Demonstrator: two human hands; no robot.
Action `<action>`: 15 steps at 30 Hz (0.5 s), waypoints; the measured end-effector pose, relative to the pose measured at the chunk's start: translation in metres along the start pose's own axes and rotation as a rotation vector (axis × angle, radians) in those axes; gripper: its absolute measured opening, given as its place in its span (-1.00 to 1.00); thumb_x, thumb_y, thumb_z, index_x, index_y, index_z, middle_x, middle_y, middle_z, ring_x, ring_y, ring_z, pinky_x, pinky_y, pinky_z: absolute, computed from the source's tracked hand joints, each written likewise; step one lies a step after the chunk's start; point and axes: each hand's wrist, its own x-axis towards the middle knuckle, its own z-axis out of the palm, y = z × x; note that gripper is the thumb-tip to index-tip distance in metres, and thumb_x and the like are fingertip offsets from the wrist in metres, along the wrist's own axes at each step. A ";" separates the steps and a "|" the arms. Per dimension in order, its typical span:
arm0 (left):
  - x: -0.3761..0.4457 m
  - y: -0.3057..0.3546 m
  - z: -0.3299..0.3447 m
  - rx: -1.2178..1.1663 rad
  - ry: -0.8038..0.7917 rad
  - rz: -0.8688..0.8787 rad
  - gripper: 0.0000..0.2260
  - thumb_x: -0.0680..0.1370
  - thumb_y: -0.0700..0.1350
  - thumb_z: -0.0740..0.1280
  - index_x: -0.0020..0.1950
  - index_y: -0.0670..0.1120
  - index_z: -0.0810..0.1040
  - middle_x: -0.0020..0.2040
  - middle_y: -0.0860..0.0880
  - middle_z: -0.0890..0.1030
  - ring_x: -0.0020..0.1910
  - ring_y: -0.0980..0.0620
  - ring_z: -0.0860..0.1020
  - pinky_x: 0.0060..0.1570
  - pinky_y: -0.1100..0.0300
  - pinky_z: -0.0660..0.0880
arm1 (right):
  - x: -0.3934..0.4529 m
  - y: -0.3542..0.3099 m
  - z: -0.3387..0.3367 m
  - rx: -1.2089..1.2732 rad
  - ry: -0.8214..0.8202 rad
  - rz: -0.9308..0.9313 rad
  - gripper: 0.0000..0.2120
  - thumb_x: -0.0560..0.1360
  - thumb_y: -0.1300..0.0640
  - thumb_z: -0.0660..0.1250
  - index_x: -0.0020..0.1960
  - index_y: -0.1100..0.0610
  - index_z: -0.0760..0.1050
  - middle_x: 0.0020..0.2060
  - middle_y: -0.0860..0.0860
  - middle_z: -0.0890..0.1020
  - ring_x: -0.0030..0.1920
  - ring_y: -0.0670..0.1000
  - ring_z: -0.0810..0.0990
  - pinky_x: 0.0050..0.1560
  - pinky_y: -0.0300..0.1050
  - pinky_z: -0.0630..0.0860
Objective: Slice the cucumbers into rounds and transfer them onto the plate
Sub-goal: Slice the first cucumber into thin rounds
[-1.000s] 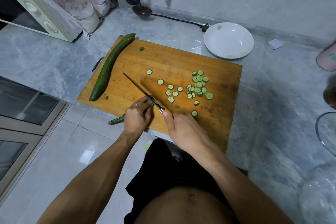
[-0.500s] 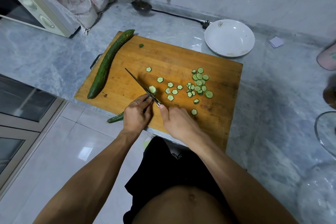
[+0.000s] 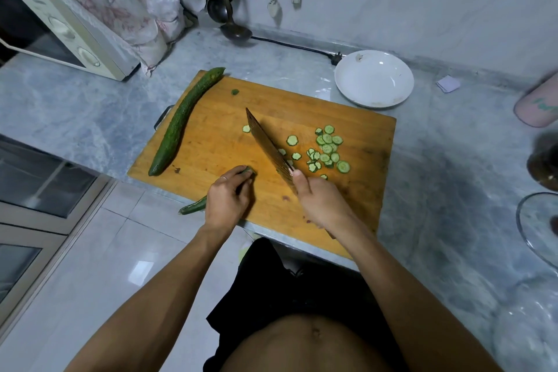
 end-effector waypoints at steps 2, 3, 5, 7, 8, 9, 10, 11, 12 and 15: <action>0.003 0.004 -0.003 -0.035 0.001 -0.014 -0.83 0.49 -0.29 0.41 0.06 -0.18 0.70 0.11 -0.10 0.66 0.05 -0.09 0.63 0.09 0.13 0.55 | -0.001 0.005 -0.008 0.005 0.034 -0.016 -0.30 0.67 -0.21 -0.08 -0.22 0.32 0.50 -0.38 0.21 0.55 -0.34 0.19 0.56 -0.21 0.08 0.54; 0.004 0.007 -0.006 -0.053 0.006 -0.021 -0.83 0.50 -0.29 0.40 0.06 -0.17 0.70 0.11 -0.10 0.66 0.07 -0.06 0.62 0.11 0.15 0.53 | -0.002 0.008 -0.012 0.015 0.058 -0.032 -0.29 0.66 -0.21 -0.07 -0.18 0.36 0.52 -0.32 0.28 0.58 -0.29 0.24 0.57 -0.18 0.07 0.53; 0.007 0.014 -0.012 -0.087 0.058 -0.028 -0.84 0.51 -0.27 0.40 0.06 -0.16 0.70 0.11 -0.08 0.66 0.10 0.01 0.59 0.14 0.19 0.49 | -0.005 0.014 -0.021 -0.003 0.101 -0.089 -0.32 0.66 -0.20 -0.02 -0.17 0.37 0.51 -0.26 0.32 0.59 -0.24 0.27 0.56 -0.25 0.03 0.46; 0.011 0.026 -0.020 -0.125 0.168 -0.003 -0.85 0.52 -0.25 0.39 0.06 -0.16 0.70 0.11 -0.08 0.65 0.11 0.07 0.56 0.14 0.30 0.45 | -0.012 0.019 -0.031 -0.068 0.134 -0.149 -0.43 0.65 -0.18 0.05 -0.26 0.26 0.43 -0.37 0.22 0.50 -0.34 0.21 0.49 -0.35 -0.04 0.29; 0.014 0.034 -0.024 -0.148 0.229 0.035 -0.85 0.52 -0.26 0.39 0.05 -0.18 0.70 0.10 -0.09 0.65 0.11 0.07 0.56 0.13 0.36 0.42 | -0.015 0.023 -0.036 -0.123 0.150 -0.164 -0.49 0.64 -0.19 0.09 -0.27 0.19 0.40 -0.39 0.15 0.47 -0.36 0.16 0.48 -0.36 -0.06 0.26; 0.017 0.044 -0.028 -0.170 0.279 0.089 -0.86 0.52 -0.27 0.39 0.04 -0.20 0.69 0.08 -0.10 0.65 0.09 0.08 0.57 0.12 0.38 0.41 | -0.017 0.027 -0.040 -0.191 0.170 -0.172 -0.53 0.63 -0.20 0.12 -0.25 0.15 0.40 -0.39 0.09 0.48 -0.35 0.12 0.49 -0.36 -0.07 0.26; 0.021 0.054 -0.031 -0.188 0.308 0.153 -0.86 0.52 -0.29 0.38 0.03 -0.22 0.69 0.07 -0.11 0.64 0.08 0.07 0.57 0.12 0.35 0.42 | -0.018 0.032 -0.044 -0.258 0.188 -0.177 -0.55 0.61 -0.22 0.15 -0.21 0.14 0.42 -0.38 0.04 0.49 -0.35 0.09 0.50 -0.36 -0.07 0.29; 0.024 0.064 -0.034 -0.202 0.301 0.224 -0.87 0.52 -0.29 0.37 0.03 -0.22 0.68 0.05 -0.11 0.63 0.07 0.05 0.58 0.11 0.30 0.44 | -0.019 0.036 -0.047 -0.317 0.204 -0.187 -0.56 0.60 -0.23 0.18 -0.18 0.14 0.44 -0.38 0.01 0.49 -0.35 0.05 0.50 -0.36 -0.06 0.33; 0.027 0.075 -0.035 -0.217 0.245 0.300 -0.86 0.52 -0.28 0.35 0.02 -0.22 0.68 0.04 -0.11 0.63 0.05 0.02 0.58 0.09 0.25 0.47 | -0.020 0.040 -0.048 -0.367 0.213 -0.197 -0.57 0.59 -0.24 0.21 -0.15 0.14 0.47 -0.38 0.00 0.50 -0.35 0.04 0.50 -0.35 -0.06 0.36; 0.031 0.102 -0.035 -0.204 -0.172 0.493 -0.74 0.50 -0.18 0.23 0.04 -0.17 0.68 0.00 -0.06 0.64 -0.02 0.01 0.58 0.00 0.12 0.54 | -0.024 0.046 -0.051 -0.457 0.198 -0.206 -0.59 0.56 -0.25 0.25 -0.10 0.11 0.47 -0.32 -0.03 0.53 -0.30 0.01 0.51 -0.32 -0.08 0.38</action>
